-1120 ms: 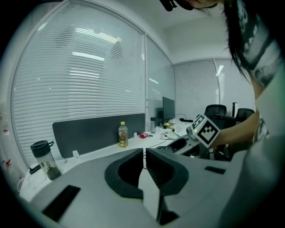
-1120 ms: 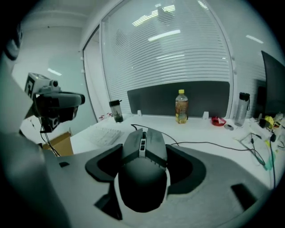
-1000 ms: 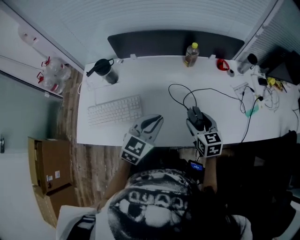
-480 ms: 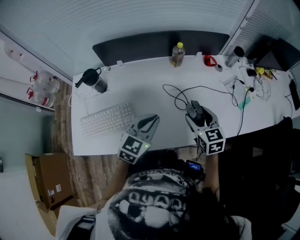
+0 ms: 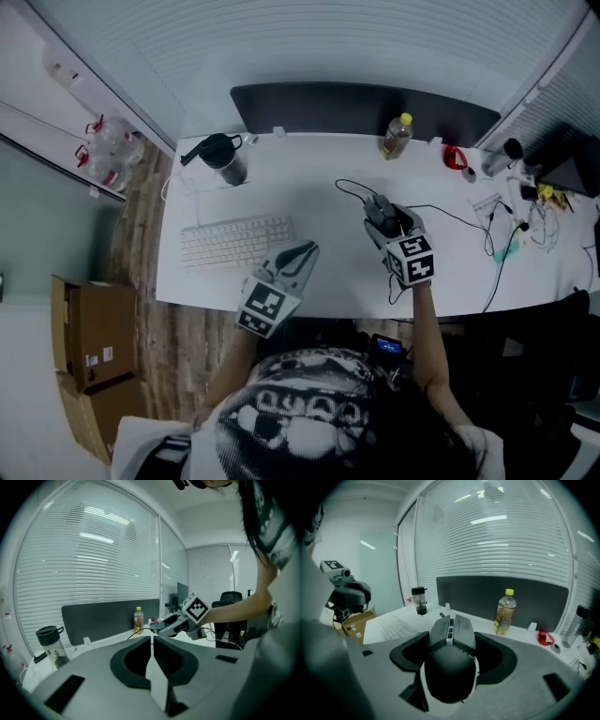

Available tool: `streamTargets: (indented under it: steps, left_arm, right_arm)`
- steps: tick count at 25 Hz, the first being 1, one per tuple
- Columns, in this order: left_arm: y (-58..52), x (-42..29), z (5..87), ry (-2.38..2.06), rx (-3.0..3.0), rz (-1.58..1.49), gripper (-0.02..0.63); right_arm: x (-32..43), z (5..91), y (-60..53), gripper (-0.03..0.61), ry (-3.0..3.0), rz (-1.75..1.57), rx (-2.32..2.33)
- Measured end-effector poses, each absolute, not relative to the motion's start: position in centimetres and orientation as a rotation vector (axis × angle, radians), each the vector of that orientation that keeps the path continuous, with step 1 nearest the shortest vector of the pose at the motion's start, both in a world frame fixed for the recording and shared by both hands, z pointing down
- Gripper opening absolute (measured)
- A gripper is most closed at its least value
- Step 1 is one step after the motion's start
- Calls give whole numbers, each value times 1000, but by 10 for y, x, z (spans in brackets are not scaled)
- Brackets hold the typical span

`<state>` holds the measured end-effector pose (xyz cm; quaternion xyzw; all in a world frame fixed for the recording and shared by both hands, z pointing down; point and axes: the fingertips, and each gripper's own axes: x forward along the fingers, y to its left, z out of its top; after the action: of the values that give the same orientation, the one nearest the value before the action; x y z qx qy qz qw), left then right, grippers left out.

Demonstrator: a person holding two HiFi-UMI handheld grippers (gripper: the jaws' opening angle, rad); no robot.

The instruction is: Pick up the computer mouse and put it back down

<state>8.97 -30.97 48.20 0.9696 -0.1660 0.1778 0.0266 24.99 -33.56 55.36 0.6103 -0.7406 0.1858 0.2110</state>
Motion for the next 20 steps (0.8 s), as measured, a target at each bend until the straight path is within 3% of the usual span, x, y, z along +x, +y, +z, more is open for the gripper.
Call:
streamTargets:
  steps: [9,20]
  left_arm:
    - [-344,23,492,-777,2879,586,17]
    - [-361,-26,501,-933,2787,606,17]
  right_arm:
    - [212,638,-413,299,-2050,682,1527]
    - [189,712,-420,300,-1941,833,1436]
